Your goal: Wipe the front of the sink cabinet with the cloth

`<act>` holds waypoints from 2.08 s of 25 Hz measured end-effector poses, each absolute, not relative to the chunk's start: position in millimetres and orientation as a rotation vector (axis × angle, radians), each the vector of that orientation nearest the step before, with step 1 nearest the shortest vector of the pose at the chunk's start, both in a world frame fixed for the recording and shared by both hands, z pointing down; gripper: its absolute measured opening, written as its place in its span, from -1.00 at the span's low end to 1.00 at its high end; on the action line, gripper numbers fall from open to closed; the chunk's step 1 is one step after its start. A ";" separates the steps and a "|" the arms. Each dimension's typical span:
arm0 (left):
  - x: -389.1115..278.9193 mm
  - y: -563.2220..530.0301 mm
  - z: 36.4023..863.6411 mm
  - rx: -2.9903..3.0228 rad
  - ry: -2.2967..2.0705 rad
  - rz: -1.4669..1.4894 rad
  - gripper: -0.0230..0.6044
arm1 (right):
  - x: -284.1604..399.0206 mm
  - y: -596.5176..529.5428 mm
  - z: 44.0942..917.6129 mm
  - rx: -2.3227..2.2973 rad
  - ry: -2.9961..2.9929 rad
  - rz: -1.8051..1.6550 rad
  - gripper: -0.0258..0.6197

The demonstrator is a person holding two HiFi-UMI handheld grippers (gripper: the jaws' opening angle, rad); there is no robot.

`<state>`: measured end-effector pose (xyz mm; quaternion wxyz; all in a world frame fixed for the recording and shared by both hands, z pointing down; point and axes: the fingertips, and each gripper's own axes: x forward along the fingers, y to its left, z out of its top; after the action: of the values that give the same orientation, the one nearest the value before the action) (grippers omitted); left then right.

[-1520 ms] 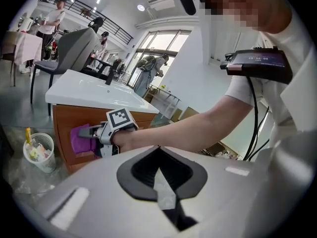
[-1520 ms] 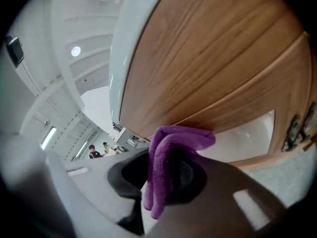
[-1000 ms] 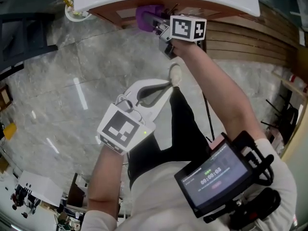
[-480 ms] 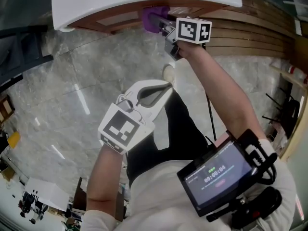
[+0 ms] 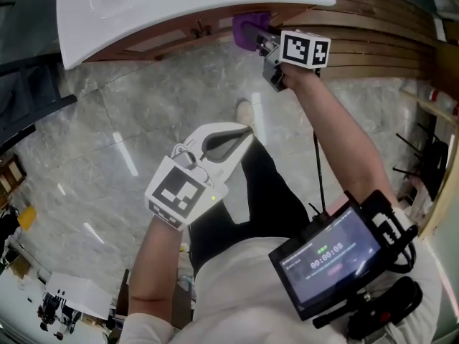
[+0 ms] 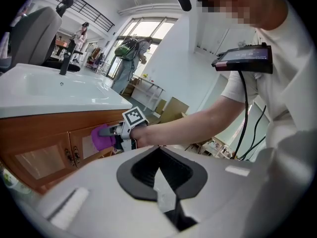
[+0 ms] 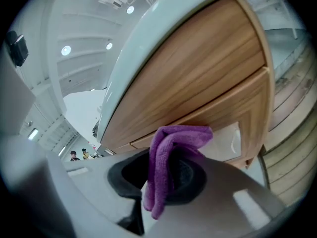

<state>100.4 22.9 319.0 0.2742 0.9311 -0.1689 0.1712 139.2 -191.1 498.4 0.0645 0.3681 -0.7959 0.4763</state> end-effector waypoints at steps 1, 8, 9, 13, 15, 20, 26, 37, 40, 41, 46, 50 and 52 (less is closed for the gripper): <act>105.2 22.2 318.5 2.507 -0.448 0.462 -0.91 | 150.5 -192.3 499.6 1.129 -2.393 1.436 -0.73; 121.4 15.1 320.5 2.509 -0.419 0.470 -0.91 | 208.8 -201.0 508.7 1.205 -2.321 1.388 -0.73; 122.7 14.6 320.7 2.509 -0.416 0.471 -0.91 | 215.2 -201.6 509.7 1.212 -2.310 1.379 -0.73; 124.5 13.9 321.0 2.510 -0.412 0.469 -0.91 | 242.3 -204.3 512.5 1.256 -2.271 1.350 -0.73; 123.2 14.2 321.4 2.508 -0.415 0.467 -0.91 | 253.2 -205.1 513.6 1.280 -2.253 1.336 -0.73; 110.9 16.9 317.9 2.509 -0.437 0.459 -0.91 | 255.1 -201.9 513.0 1.282 -2.242 1.317 -0.73; 67.7 32.0 312.8 2.502 -0.498 0.442 -0.91 | 180.4 -168.1 503.6 1.147 -2.299 1.292 -0.73; -41.9 62.0 297.6 2.460 -0.658 0.431 -0.91 | -82.7 -112.1 502.7 0.732 -2.419 1.337 -0.73; -75.5 70.2 297.6 2.446 -0.702 0.417 -0.91 | -147.0 -109.8 502.6 0.676 -2.439 1.350 -0.73; -85.7 71.3 297.7 2.443 -0.718 0.411 -0.91 | -164.6 -111.1 503.6 0.663 -2.442 1.351 -0.73; -124.3 82.4 297.9 2.418 -0.785 0.386 -0.91 | -222.2 -119.4 506.0 0.663 -2.456 1.406 -0.73; -148.4 87.5 299.0 2.405 -0.818 0.379 -0.91 | -246.2 -130.8 511.3 0.696 -2.457 1.432 -0.73; -154.2 88.3 302.9 2.395 -0.825 0.370 -0.91 | -247.3 -137.3 517.0 0.721 -2.447 1.430 -0.73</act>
<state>-154.2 88.3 302.9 0.2865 0.8963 -0.3087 0.1385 -247.3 -137.3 517.0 0.1084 0.2451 -0.8318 0.4860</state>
